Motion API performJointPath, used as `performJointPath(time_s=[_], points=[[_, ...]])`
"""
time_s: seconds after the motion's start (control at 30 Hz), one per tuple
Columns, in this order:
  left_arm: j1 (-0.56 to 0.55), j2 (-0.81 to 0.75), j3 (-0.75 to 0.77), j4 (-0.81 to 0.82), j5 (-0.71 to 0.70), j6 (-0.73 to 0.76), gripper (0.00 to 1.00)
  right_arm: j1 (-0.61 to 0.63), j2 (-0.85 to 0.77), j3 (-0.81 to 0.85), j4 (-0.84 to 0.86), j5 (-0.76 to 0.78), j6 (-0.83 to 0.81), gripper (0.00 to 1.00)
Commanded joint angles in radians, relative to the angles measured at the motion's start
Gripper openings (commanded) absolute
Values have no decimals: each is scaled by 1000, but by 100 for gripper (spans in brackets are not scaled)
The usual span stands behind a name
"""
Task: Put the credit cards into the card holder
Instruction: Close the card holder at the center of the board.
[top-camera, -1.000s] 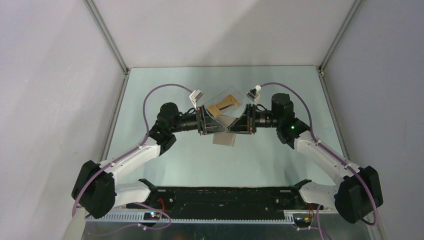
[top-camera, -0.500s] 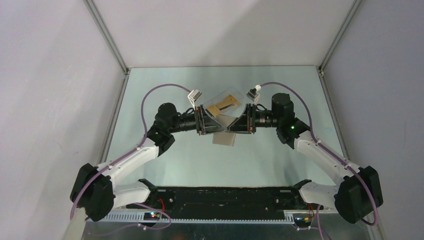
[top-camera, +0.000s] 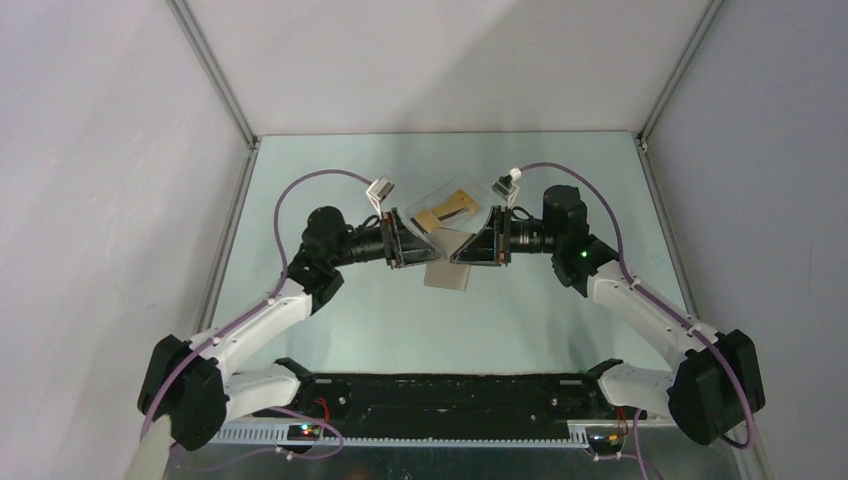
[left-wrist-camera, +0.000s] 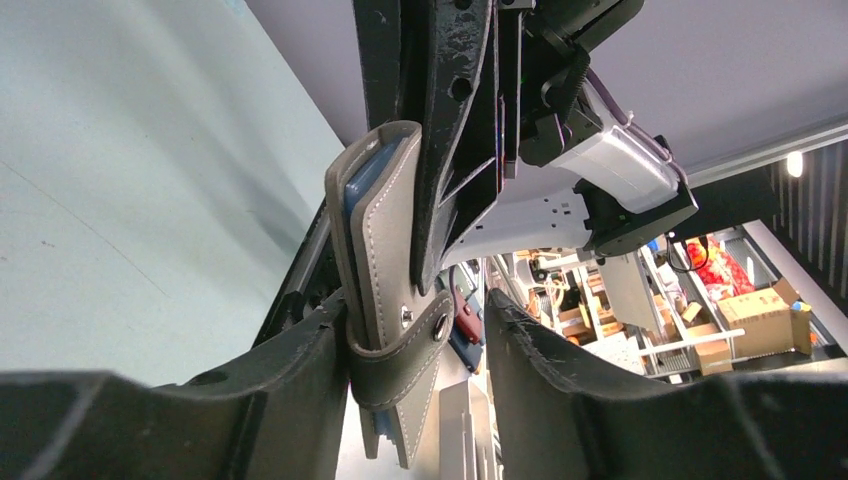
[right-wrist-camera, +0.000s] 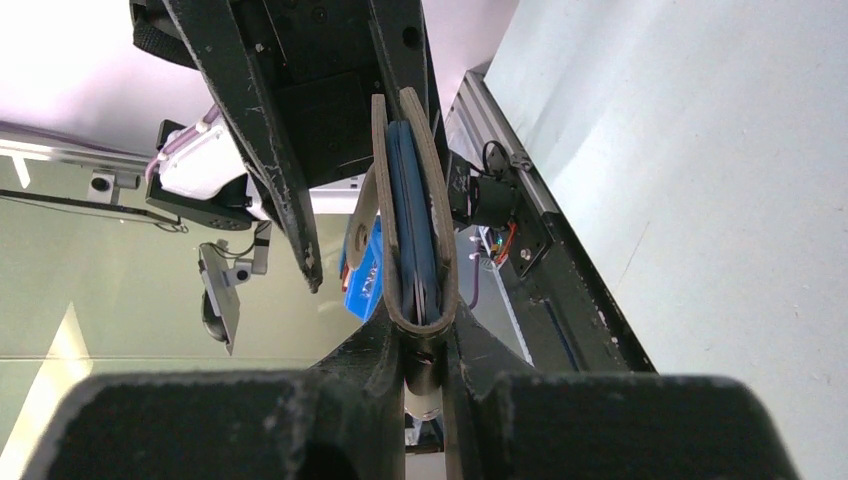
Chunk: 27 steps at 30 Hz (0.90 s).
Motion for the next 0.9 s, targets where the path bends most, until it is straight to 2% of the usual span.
performJointPath(time_s=[0.0,0.27,0.63,0.87], points=[[9,-70,1,93,60,-28,52,-23,19,22,-13,53,-13,0],[11,-88,-7,118,71,-45,55,-25,24,23,-25,52,-25,0],[11,-82,-18,165,83,-72,36,-25,24,23,-24,51,-22,0],[10,-62,-15,194,87,-90,30,-21,28,23,-23,51,-24,0]])
